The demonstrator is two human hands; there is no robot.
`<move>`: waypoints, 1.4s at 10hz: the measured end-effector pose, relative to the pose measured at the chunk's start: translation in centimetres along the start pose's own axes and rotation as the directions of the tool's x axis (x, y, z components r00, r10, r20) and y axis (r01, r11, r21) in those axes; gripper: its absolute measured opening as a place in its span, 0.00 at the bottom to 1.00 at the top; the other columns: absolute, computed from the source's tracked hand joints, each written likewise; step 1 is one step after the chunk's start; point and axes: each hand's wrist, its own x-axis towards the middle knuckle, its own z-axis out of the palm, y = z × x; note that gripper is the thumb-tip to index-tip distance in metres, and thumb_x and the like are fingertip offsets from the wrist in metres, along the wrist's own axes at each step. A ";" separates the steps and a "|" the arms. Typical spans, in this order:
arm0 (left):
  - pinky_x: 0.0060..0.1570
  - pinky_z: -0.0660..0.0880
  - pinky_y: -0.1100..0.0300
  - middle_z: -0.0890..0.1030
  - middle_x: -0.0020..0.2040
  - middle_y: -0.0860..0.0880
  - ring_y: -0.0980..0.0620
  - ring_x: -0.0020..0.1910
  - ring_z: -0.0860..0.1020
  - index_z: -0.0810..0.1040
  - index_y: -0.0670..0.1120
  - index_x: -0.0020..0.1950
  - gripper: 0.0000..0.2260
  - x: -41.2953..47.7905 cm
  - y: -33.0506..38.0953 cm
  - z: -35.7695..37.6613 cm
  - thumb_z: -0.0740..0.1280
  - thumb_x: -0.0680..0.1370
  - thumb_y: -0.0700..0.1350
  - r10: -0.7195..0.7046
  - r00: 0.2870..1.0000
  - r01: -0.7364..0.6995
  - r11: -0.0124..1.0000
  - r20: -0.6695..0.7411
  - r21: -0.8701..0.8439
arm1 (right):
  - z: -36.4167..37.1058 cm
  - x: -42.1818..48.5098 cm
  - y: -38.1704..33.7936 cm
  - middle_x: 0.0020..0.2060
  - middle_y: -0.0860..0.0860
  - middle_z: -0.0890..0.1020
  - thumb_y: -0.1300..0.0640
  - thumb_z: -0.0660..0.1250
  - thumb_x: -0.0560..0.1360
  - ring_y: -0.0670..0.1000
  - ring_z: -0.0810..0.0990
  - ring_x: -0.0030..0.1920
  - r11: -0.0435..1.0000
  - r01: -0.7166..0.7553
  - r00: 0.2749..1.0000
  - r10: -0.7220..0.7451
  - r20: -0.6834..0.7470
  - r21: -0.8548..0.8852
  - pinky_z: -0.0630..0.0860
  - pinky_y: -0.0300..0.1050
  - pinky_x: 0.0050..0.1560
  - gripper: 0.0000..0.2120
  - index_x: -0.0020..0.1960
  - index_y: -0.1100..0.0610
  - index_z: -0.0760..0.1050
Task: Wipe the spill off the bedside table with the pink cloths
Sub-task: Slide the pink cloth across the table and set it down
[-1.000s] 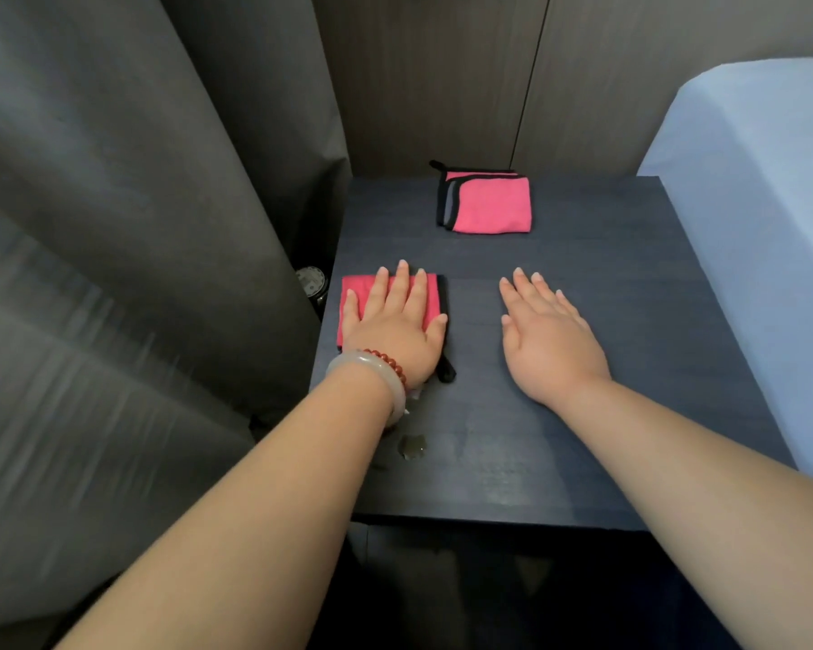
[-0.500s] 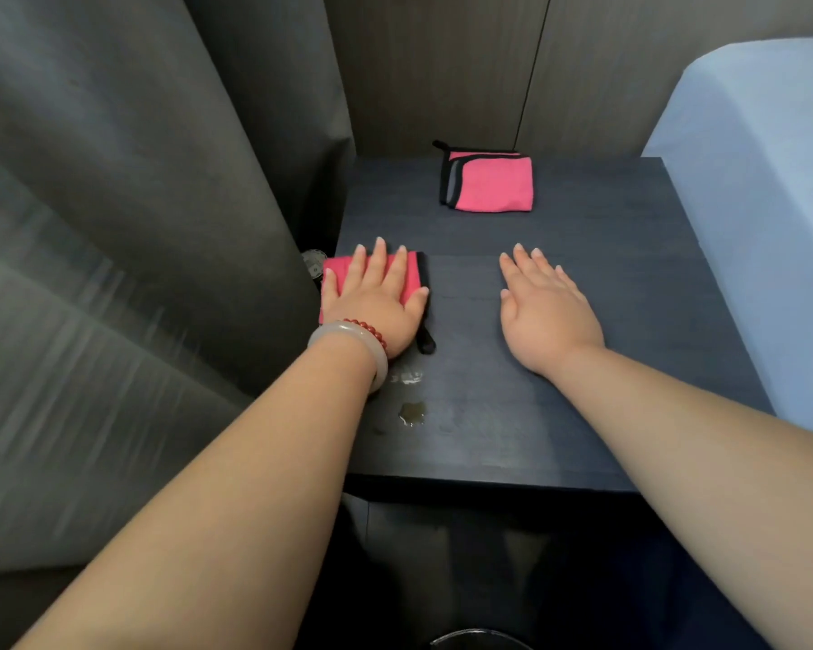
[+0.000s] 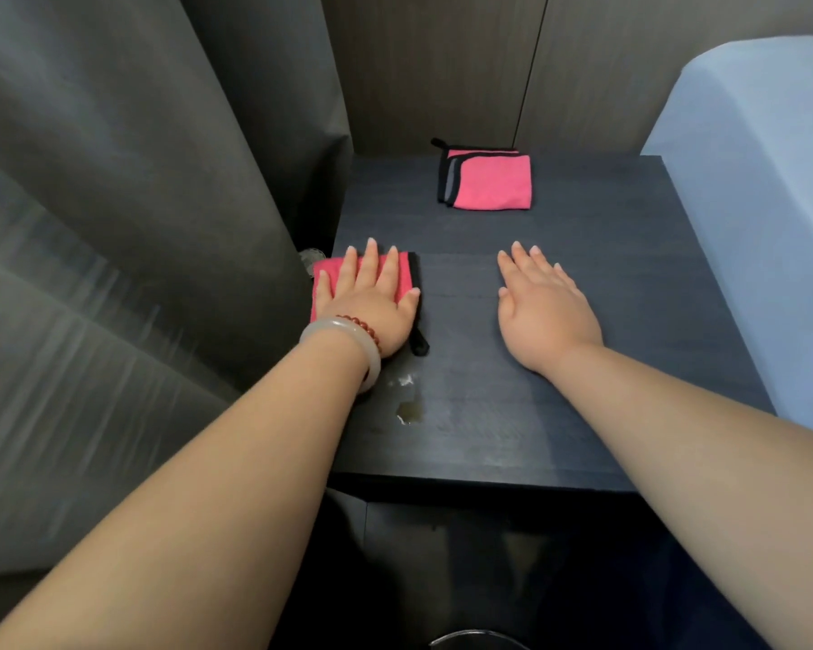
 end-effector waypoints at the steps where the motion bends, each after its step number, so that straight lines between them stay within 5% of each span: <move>1: 0.75 0.40 0.44 0.37 0.79 0.52 0.48 0.78 0.37 0.38 0.54 0.79 0.29 -2.3 0.7 1.1 0.44 0.81 0.61 0.051 0.998 -0.051 0.999 -0.047 0.006 | 0.0 0.1 0.1 0.79 0.49 0.53 0.53 0.48 0.83 0.49 0.49 0.79 1.000 0.002 1.000 -0.002 0.001 0.004 0.45 0.48 0.77 0.25 0.79 0.54 0.54; 4: 0.75 0.38 0.45 0.38 0.79 0.54 0.51 0.77 0.37 0.38 0.57 0.79 0.29 -10.9 1.8 5.1 0.43 0.81 0.63 0.183 0.975 -0.178 0.983 -0.124 0.055 | 0.0 0.1 -0.1 0.79 0.50 0.53 0.53 0.49 0.82 0.50 0.49 0.79 1.000 0.006 1.000 -0.006 0.005 0.003 0.46 0.48 0.77 0.25 0.79 0.54 0.54; 7: 0.74 0.39 0.44 0.39 0.80 0.50 0.48 0.78 0.38 0.40 0.54 0.79 0.29 -9.2 -1.4 4.2 0.44 0.81 0.62 -0.052 0.987 0.053 0.999 -0.154 0.003 | -0.1 -0.1 -0.1 0.79 0.51 0.53 0.54 0.48 0.83 0.50 0.49 0.79 1.000 0.006 1.000 -0.006 0.006 0.008 0.46 0.49 0.77 0.25 0.79 0.55 0.54; 10: 0.74 0.37 0.49 0.42 0.80 0.51 0.49 0.78 0.39 0.43 0.54 0.80 0.31 -13.8 2.1 7.0 0.42 0.79 0.63 0.240 0.951 -0.234 0.971 -0.197 0.053 | 0.0 0.2 0.2 0.79 0.50 0.53 0.53 0.47 0.83 0.50 0.48 0.79 1.000 0.018 1.000 -0.018 0.015 0.003 0.46 0.48 0.77 0.25 0.79 0.54 0.53; 12: 0.74 0.38 0.48 0.39 0.80 0.50 0.48 0.78 0.38 0.39 0.54 0.79 0.30 -12.0 -0.9 5.7 0.41 0.80 0.62 0.007 0.983 0.000 0.999 -0.184 0.037 | 0.0 0.2 0.4 0.79 0.50 0.53 0.53 0.47 0.83 0.50 0.49 0.79 1.000 0.020 1.000 -0.020 0.012 0.006 0.46 0.48 0.77 0.25 0.79 0.54 0.53; 14: 0.74 0.36 0.43 0.39 0.80 0.48 0.45 0.78 0.37 0.41 0.50 0.80 0.31 -14.6 5.7 7.3 0.44 0.80 0.61 0.163 0.968 -0.163 0.987 -0.193 0.014 | -0.1 0.4 0.6 0.79 0.51 0.54 0.53 0.48 0.83 0.51 0.50 0.79 0.999 0.040 0.999 -0.041 0.025 0.030 0.47 0.49 0.77 0.24 0.79 0.55 0.54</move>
